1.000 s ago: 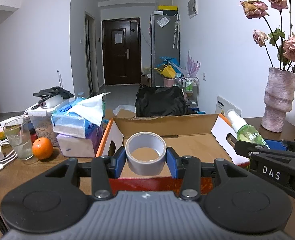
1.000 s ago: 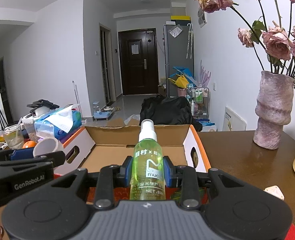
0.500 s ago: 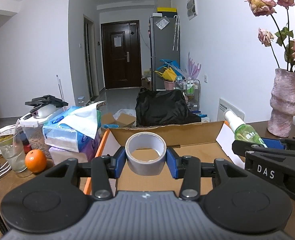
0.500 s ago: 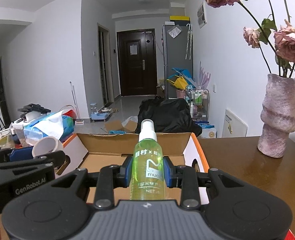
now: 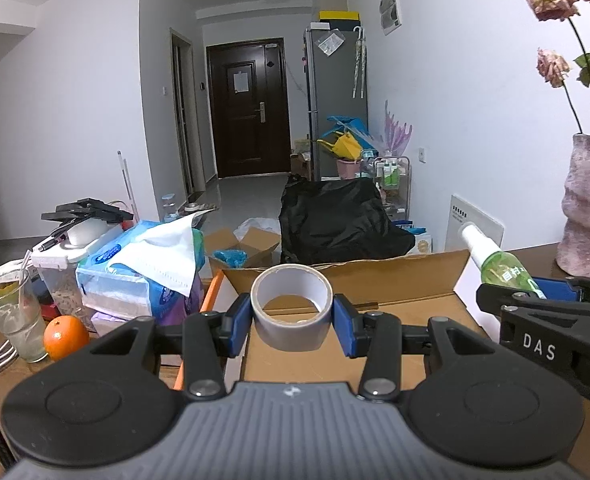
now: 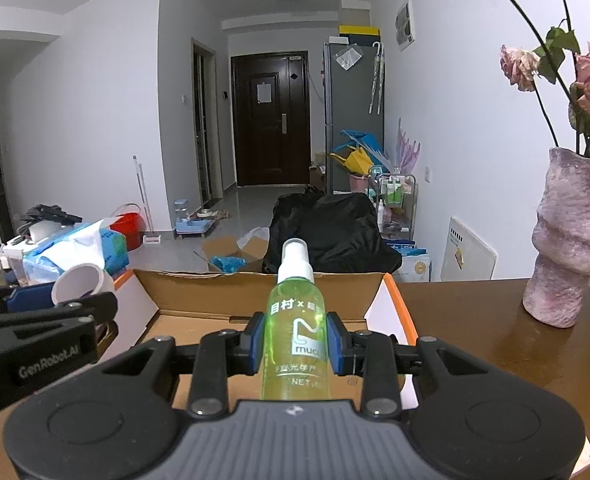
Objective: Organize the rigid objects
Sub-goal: 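Lower both items into the box and open both tools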
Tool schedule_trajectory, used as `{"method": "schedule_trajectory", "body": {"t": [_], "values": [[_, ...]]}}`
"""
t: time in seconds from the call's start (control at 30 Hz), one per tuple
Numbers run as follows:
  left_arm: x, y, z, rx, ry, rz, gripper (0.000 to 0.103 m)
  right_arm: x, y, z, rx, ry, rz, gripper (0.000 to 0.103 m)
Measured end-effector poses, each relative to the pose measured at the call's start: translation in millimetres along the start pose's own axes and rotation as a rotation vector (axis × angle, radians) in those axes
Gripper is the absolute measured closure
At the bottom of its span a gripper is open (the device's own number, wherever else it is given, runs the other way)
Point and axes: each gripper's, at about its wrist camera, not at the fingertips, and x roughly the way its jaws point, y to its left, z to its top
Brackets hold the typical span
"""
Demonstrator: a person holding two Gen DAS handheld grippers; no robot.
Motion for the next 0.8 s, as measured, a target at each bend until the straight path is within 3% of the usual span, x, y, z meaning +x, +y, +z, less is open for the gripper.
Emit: {"method": "schedule_trajectory", "body": {"t": [0.53, 0.6, 0.63, 0.67, 0.7, 0.77, 0.8], "values": [[27, 5, 0, -0.005, 0.053, 0.008, 0.057, 31, -3, 1, -0.007, 0.046, -0.016, 0.072], [29, 5, 0, -0.004, 0.059, 0.010, 0.043, 33, -3, 1, -0.005, 0.059, -0.018, 0.072], [28, 5, -1, -0.002, 0.058, 0.016, 0.031, 33, -4, 1, -0.007, 0.057, -0.024, 0.070], [28, 5, -1, 0.001, 0.056, 0.023, 0.021, 32, -4, 1, -0.010, 0.056, -0.035, 0.054], [28, 5, -1, 0.001, 0.055, 0.030, 0.017, 33, -4, 3, -0.011, 0.057, -0.046, 0.029], [28, 6, -1, -0.003, 0.051, 0.047, 0.004, 30, -5, 4, -0.007, 0.035, -0.063, 0.010], [28, 6, -1, -0.005, 0.047, 0.057, 0.001, 27, -6, 4, -0.007, 0.027, -0.072, 0.012]]}}
